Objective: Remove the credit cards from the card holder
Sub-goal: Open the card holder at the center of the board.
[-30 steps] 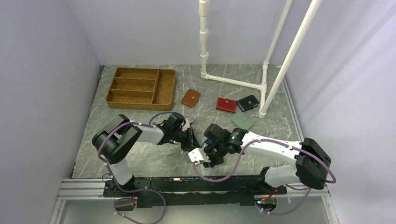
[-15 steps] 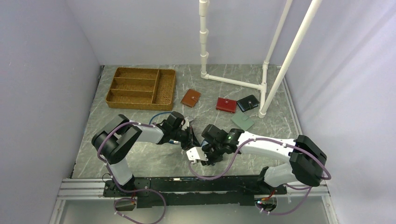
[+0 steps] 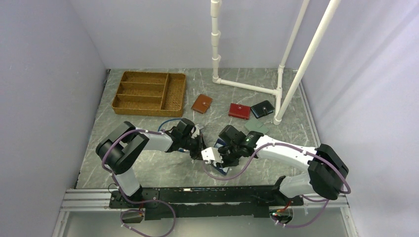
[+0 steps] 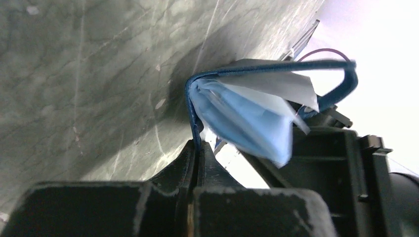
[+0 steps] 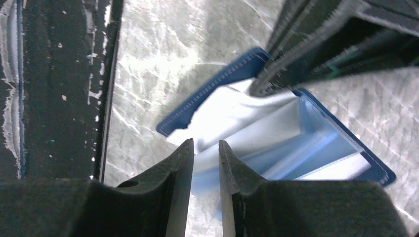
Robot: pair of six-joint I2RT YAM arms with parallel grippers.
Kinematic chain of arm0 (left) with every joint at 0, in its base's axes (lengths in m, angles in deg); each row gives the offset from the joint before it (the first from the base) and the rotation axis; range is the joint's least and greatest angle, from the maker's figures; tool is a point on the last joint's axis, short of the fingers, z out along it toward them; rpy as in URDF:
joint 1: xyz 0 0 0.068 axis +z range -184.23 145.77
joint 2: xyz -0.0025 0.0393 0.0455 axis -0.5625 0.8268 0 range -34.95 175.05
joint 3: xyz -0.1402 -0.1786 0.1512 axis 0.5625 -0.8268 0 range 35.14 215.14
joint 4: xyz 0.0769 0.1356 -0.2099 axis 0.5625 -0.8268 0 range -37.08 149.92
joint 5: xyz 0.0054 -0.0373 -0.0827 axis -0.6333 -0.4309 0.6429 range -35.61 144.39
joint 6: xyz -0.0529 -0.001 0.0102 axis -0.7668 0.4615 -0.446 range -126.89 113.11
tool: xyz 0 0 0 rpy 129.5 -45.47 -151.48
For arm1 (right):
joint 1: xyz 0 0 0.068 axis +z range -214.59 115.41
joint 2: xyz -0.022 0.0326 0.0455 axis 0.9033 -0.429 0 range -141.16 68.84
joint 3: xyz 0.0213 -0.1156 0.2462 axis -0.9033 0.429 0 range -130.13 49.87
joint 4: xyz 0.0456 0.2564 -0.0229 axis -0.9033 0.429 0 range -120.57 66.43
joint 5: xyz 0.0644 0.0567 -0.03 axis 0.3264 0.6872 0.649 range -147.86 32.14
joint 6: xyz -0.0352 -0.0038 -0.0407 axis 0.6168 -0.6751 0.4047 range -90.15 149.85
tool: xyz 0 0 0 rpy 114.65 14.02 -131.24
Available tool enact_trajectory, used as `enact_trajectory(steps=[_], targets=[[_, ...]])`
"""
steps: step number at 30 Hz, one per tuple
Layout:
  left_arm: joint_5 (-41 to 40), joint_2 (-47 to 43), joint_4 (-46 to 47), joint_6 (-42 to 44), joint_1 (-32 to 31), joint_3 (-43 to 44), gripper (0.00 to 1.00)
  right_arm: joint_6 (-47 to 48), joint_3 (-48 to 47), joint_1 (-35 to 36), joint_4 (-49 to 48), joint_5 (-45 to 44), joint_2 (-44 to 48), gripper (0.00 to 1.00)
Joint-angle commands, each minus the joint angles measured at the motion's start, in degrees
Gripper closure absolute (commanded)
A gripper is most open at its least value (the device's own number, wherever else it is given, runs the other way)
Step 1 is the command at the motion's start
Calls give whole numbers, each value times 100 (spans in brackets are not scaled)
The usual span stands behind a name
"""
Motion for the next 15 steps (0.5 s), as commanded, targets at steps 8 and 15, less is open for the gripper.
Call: enact_trajectory(steps=[8,15], targets=[[193,-142,-291,378,-18,137,100,-181,-172,-445,-45,-95,133,69],[154,-178,-477,536,-17,173,100,129,-421,-634,580,1111,226,62]])
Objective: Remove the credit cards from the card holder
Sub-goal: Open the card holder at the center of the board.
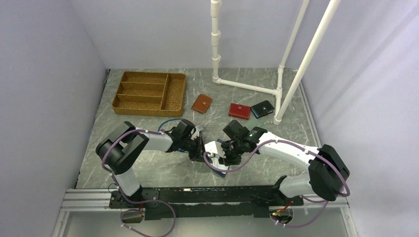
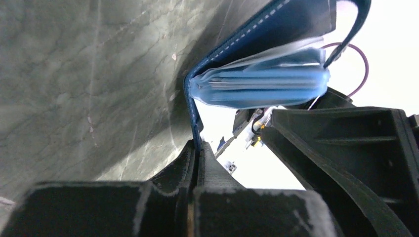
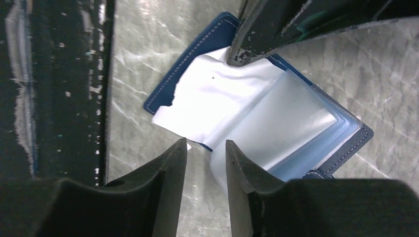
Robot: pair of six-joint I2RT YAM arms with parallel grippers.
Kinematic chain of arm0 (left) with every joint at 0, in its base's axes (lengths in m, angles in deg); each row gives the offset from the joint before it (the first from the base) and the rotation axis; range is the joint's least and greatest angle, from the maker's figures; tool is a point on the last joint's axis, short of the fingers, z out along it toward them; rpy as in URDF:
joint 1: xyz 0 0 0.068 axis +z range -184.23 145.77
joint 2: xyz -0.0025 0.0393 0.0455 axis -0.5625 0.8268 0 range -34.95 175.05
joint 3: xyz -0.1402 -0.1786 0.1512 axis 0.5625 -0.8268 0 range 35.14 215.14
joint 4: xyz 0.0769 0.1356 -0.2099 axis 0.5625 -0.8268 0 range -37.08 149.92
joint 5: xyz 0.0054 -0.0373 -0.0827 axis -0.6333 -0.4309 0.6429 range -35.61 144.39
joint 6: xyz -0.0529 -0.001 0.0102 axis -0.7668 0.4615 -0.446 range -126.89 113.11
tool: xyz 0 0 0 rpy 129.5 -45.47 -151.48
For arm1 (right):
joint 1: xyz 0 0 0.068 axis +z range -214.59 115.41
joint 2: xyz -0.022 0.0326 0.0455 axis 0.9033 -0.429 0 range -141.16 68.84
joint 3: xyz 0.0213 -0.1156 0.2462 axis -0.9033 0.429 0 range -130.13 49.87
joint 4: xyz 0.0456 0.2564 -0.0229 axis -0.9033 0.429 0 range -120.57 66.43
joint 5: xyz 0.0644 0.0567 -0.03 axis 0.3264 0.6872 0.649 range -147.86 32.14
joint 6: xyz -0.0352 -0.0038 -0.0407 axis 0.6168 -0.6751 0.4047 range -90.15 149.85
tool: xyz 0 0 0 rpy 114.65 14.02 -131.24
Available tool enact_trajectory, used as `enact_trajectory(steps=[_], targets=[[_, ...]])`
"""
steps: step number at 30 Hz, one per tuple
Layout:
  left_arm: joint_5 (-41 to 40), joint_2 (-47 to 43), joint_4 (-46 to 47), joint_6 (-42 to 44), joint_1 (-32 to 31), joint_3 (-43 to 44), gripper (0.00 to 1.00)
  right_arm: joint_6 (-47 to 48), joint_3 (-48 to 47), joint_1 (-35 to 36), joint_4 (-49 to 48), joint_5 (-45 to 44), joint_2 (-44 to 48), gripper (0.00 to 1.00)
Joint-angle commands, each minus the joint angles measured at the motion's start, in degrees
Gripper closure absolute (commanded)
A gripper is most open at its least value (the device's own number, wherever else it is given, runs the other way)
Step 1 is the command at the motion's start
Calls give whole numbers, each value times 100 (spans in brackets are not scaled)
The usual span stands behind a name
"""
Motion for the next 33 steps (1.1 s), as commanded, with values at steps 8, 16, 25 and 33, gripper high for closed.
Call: enact_trajectory(steps=[8,16,25,33], targets=[[81,-125,-205,281,-18,201,98,374,-410,-221,646,1296,200,58],[-30,-88,-609,570,-6,334,98,-323,-409,-625,129,944,160,51],[-124,111,-1567,1281,224,760,95,-1722,-315,-1458,-737,696,-75,35],[-487,202,-2279,1794,367,1094,83,-2742,-418,-1556,-1043,848,-567,34]])
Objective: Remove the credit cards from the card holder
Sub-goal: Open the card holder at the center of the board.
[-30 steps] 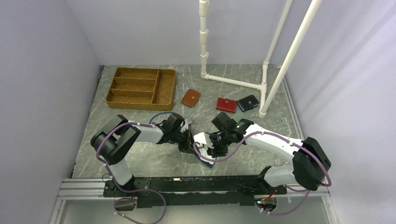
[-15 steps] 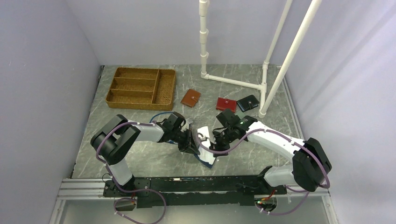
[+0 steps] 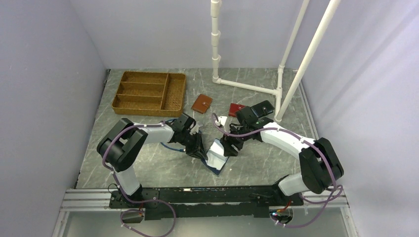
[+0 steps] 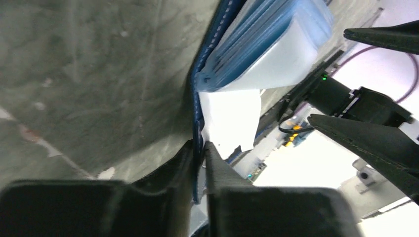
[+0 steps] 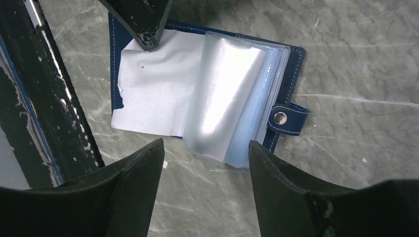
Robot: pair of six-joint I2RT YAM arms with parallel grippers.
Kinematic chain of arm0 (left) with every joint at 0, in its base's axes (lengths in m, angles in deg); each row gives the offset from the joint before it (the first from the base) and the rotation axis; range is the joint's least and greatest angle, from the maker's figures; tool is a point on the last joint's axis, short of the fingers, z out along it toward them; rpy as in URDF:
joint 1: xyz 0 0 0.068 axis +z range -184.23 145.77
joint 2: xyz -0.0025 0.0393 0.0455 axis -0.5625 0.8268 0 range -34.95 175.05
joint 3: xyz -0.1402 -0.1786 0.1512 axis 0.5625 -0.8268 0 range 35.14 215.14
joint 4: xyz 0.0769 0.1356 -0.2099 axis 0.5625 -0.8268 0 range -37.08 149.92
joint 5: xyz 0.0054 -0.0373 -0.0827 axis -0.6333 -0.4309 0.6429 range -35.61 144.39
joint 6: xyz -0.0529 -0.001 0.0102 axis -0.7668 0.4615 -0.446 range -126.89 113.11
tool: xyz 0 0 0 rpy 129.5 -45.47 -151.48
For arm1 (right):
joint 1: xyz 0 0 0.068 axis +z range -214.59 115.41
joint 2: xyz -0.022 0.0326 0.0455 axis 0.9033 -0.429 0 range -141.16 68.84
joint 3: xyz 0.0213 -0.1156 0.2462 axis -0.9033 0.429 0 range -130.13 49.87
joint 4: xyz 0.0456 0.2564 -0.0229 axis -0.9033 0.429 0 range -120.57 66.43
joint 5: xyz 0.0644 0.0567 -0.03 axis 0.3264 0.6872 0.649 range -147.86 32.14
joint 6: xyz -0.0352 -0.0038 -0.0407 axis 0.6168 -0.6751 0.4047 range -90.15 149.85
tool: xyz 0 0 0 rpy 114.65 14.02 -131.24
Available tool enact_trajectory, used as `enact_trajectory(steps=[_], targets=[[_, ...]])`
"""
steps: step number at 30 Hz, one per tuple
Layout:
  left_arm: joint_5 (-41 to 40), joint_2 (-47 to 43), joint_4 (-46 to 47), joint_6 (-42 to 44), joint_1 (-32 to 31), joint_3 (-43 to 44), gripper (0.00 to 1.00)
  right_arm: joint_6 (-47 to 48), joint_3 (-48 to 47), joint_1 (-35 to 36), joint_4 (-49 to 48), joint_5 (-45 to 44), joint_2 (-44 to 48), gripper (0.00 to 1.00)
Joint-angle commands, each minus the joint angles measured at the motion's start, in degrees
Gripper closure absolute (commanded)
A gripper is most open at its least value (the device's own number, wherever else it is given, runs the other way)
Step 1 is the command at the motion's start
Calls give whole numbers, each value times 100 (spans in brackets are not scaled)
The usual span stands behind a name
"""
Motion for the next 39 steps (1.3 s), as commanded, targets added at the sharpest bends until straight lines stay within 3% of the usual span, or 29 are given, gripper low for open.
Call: enact_trajectory(steps=[1,5,13,21,30,39], targets=[[-407,52,-638,522,72,326,77,-851,-234,-32,-407,-10,-189,34],[-742,-32,-945,667,99,460,64,-1147,-305,-63,-423,-43,-401,35],[-1504,-617,-1290,664,109,518,60,-1406,-362,-72,-423,41,-698,41],[-2019,-1782,-937,280,110,37,59,-1480,-403,-72,-379,392,-790,52],[-1768,-3382,573,-222,113,-771,58,-1585,-429,-74,-420,731,-829,66],[-1200,-3046,1858,-870,87,-1136,54,-1763,-502,-72,-494,1362,-879,74]])
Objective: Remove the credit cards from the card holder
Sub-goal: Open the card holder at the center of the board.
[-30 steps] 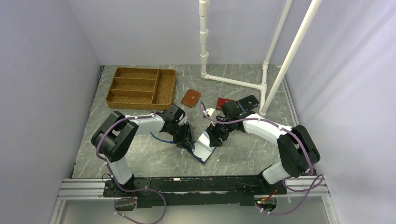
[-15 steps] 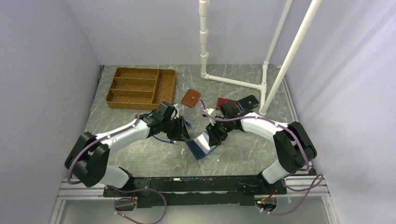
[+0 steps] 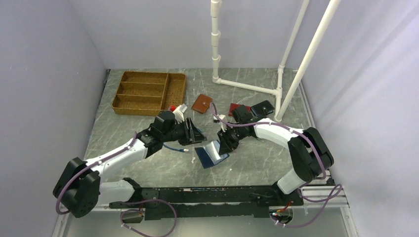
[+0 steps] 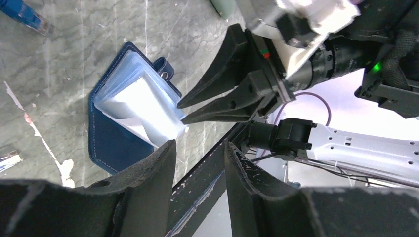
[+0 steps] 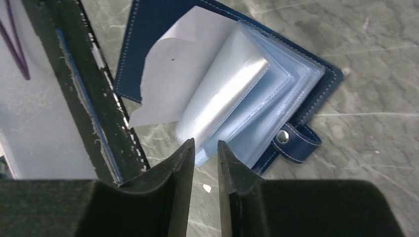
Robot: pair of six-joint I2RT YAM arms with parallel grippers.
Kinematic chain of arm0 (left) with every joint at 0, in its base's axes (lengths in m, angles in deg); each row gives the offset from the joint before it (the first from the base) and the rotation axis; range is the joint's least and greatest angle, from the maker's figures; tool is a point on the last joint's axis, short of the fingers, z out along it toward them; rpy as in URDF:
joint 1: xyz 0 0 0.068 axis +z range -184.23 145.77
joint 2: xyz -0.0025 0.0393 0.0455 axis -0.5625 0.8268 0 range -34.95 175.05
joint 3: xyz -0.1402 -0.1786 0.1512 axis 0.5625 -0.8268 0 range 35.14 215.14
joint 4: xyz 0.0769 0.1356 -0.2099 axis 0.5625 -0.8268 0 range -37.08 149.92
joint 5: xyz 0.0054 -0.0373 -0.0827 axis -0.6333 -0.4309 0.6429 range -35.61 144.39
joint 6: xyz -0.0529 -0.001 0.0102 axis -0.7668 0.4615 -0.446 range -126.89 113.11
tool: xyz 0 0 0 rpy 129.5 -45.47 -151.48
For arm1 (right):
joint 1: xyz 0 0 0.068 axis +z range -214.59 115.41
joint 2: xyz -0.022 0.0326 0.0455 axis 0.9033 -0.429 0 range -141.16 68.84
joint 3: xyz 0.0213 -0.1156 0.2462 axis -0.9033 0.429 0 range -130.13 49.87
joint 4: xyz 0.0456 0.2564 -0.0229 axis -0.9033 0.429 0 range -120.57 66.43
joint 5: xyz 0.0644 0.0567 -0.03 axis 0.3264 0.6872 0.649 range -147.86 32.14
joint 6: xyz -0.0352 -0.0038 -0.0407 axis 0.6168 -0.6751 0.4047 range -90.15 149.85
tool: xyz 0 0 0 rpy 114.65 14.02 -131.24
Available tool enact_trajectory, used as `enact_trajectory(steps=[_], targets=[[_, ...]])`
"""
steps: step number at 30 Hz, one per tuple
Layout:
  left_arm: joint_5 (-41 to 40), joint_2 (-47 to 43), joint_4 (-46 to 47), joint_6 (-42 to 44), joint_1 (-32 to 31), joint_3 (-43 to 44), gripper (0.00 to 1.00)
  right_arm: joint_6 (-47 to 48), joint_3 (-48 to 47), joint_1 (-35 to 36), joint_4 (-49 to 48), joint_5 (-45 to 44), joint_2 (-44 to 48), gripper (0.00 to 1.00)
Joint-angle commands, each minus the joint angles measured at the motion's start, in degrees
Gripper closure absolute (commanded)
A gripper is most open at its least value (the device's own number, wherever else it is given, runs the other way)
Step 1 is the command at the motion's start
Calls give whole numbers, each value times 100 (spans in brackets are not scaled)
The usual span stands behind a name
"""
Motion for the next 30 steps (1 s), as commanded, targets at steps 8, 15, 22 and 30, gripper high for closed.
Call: enact_trajectory(steps=[8,15,22,30], targets=[[101,414,861,-451,-71,-243,54,-369,-320,-5,-469,1440,-60,75],[-174,322,776,-471,-78,-435,54,-304,-613,352,-335,1810,-697,73],[-298,-36,1167,-533,-75,-958,54,-213,-726,721,-228,1851,-1056,70],[-255,-152,1936,-805,-79,-1281,58,156,-871,698,76,1406,-1035,63]])
